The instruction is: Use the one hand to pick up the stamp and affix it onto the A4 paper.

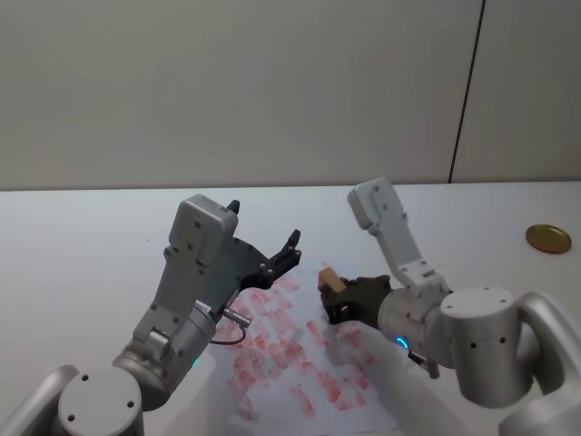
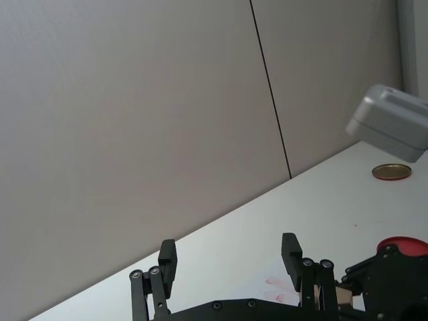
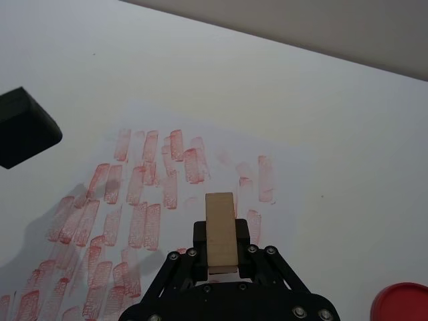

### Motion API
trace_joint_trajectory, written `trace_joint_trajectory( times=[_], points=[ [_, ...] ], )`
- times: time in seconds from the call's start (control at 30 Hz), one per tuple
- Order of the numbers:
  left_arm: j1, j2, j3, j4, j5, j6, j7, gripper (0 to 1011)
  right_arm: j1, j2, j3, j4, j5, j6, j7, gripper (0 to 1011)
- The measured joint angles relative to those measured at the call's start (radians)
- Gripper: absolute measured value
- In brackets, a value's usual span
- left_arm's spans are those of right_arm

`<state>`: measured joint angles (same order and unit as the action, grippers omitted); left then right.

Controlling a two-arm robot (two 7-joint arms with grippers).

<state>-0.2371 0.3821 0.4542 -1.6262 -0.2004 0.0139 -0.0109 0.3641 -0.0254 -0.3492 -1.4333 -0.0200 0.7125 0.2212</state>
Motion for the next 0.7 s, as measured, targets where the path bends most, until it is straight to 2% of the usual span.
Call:
trace_joint_trajectory(
  times=[0.7],
  points=[
    [0.000, 0.000, 0.000, 0.000, 0.000, 0.000, 0.000, 993, 0.004, -0.014, -0.014, 0.043, -0.009, 0.061, 0.025, 220]
  ],
)
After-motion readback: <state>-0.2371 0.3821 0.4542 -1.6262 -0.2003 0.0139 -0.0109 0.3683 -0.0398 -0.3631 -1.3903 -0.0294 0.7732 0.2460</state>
